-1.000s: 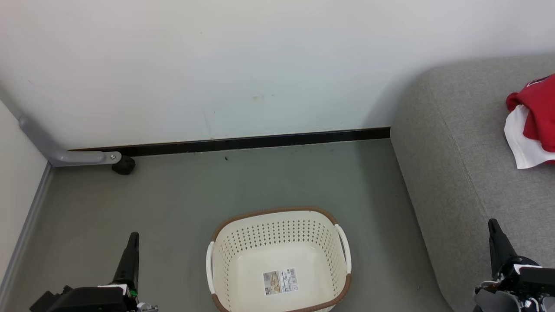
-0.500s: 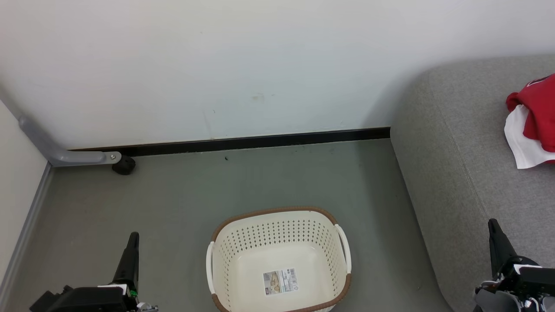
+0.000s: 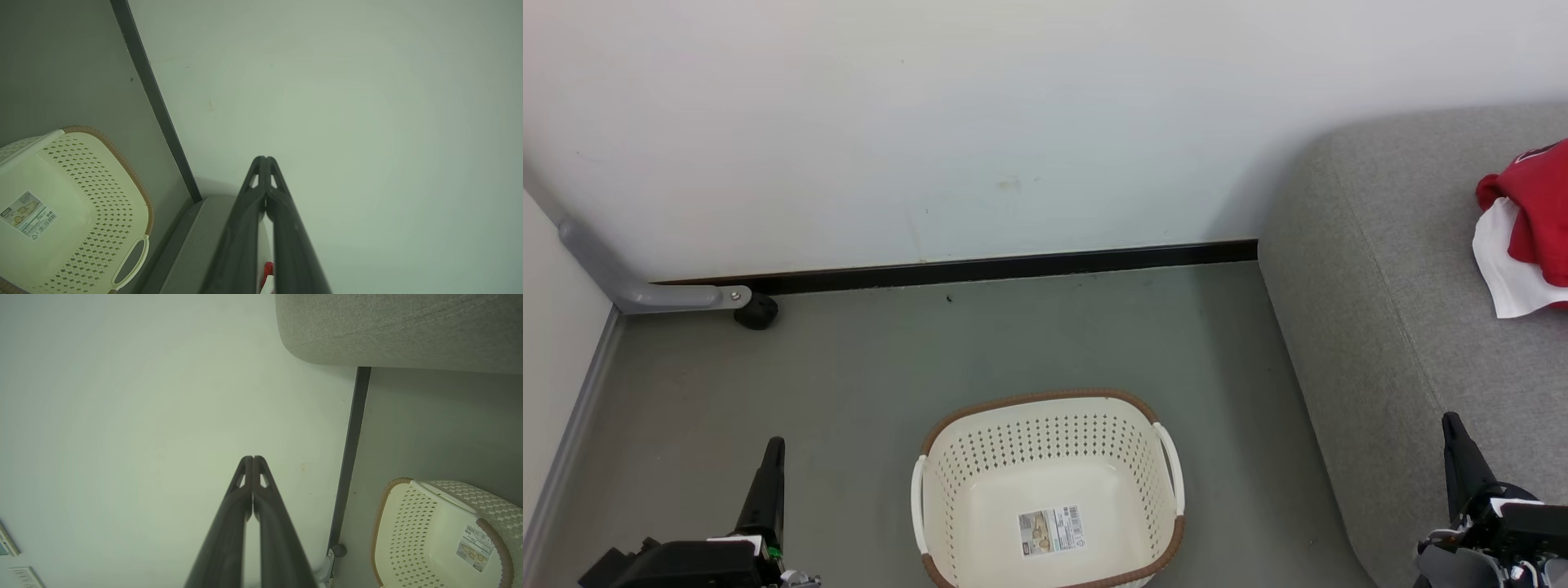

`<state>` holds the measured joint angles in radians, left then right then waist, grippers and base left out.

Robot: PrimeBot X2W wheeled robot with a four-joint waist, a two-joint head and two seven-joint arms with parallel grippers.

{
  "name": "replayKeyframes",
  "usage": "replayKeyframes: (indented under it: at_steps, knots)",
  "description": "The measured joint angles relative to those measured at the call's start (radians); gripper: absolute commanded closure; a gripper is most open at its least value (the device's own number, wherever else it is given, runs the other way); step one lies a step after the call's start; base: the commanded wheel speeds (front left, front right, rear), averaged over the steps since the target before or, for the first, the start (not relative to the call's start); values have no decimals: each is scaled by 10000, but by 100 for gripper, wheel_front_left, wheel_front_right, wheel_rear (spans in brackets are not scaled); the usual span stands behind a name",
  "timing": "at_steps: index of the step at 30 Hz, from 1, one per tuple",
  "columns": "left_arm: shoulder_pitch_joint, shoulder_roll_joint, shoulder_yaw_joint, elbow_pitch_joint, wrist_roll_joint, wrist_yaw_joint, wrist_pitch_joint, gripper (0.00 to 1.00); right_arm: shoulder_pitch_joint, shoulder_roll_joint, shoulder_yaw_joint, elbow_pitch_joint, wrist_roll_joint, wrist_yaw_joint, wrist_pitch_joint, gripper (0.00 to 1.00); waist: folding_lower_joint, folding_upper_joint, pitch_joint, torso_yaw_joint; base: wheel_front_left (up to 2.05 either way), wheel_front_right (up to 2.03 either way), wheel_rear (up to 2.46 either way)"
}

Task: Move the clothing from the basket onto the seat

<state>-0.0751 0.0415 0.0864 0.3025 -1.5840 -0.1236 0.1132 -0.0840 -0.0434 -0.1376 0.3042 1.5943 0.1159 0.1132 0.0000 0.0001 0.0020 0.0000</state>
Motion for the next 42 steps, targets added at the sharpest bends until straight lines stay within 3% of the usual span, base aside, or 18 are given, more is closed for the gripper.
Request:
replayKeyframes:
  at_steps: [42]
  knots:
    - [0,-2,0,-8,-2,0,0,100,0,2,0,-4,0,0,0,100,-2,0,0,0,0,0,0]
